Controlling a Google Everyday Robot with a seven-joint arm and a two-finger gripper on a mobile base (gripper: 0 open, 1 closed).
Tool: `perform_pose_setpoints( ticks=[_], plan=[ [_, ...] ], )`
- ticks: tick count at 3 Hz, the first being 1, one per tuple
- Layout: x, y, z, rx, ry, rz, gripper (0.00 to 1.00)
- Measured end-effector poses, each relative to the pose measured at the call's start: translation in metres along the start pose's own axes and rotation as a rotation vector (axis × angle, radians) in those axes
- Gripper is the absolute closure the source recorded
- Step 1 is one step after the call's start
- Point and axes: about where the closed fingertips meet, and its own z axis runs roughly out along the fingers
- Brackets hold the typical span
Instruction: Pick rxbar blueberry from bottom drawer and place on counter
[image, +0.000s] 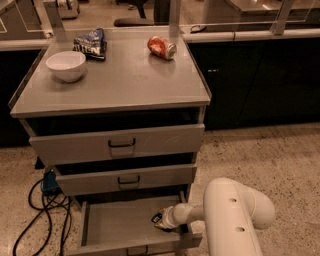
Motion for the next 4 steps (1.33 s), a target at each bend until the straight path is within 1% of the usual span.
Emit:
perform_pose_setpoints(
  ticks=[1, 2, 3, 4],
  plan=[
    [-0.015, -0.003, -0.011, 0.023, 0.013, -0.034, 1.0],
    [-0.071, -0.047, -0.054, 0.117, 0.039, -0.041, 1.0],
    [-0.102, -0.072, -0.084, 0.197, 0.048, -0.075, 1.0],
    [-0.102, -0.072, -0.084, 0.197, 0.048, -0.075, 1.0]
  ],
)
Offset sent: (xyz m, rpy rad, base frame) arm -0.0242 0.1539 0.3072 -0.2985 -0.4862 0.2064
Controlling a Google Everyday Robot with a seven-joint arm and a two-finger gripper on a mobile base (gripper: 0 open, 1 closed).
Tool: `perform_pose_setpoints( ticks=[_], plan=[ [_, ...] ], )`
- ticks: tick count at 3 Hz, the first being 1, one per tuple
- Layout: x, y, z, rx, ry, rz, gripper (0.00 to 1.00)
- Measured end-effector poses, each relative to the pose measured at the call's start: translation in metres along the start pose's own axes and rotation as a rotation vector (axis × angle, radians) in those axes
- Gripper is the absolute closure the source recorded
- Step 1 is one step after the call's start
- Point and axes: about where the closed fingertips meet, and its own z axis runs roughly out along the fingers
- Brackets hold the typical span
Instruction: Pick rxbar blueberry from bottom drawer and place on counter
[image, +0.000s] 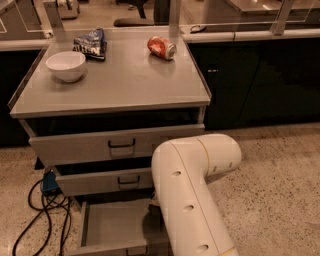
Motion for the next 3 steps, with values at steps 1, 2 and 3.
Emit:
perform_pose_setpoints(
  ticks=[1, 2, 3],
  plan=[
    [-0.006, 0.009, -0.015, -0.009, -0.005, -0.007, 1.0],
    [-0.051, -0.001, -0.055, 0.048, -0.042, -0.012, 1.0],
    [-0.06, -0.008, -0.095, 0.077, -0.037, 0.028, 1.0]
  ],
)
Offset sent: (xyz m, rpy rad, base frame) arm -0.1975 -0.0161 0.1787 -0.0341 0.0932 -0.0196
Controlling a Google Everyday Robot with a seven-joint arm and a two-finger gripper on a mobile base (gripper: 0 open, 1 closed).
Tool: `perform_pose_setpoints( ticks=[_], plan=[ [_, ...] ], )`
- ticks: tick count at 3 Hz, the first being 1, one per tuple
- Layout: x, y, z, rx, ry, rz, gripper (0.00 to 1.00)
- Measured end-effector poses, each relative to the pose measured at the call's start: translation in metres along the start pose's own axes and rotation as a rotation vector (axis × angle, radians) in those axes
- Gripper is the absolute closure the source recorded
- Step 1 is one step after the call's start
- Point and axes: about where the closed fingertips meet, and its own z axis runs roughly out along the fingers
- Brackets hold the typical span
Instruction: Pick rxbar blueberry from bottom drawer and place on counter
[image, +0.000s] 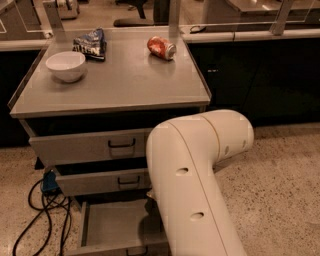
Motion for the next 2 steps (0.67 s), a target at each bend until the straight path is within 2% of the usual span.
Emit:
perform_pose_setpoints(
  ticks=[2],
  plan=[
    [-0.001, 0.0083, -0.0081, -0.015, 0.003, 0.002, 1.0]
  ],
)
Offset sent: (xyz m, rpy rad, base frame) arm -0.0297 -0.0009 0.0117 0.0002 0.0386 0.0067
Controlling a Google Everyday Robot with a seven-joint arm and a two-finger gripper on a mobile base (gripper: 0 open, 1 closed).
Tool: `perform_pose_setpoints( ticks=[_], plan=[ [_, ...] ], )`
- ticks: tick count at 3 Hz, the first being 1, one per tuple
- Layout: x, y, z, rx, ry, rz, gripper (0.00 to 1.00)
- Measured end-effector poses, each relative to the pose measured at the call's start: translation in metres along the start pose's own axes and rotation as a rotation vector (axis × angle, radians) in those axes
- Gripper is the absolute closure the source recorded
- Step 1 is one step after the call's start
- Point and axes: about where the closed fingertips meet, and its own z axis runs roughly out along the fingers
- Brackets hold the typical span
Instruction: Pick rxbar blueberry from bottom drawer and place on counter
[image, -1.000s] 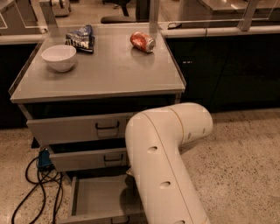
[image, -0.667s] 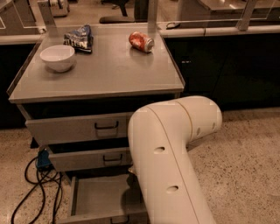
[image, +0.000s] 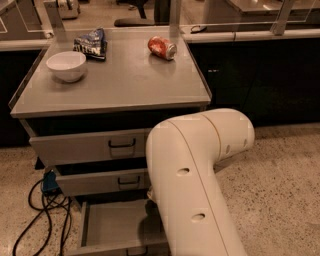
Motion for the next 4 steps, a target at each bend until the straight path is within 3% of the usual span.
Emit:
perform_pose_setpoints(
  ticks=[1, 2, 3, 4],
  plan=[
    [-0.046, 0.011, -0.033, 0.021, -0.037, 0.014, 1.0],
    [-0.118, 0.012, -0.078, 0.116, -0.101, -0.076, 1.0],
    [-0.148, 0.009, -0.099, 0.171, -0.133, -0.099, 1.0],
    [-0.148, 0.01, -0.099, 0.171, -0.133, -0.097, 1.0]
  ],
)
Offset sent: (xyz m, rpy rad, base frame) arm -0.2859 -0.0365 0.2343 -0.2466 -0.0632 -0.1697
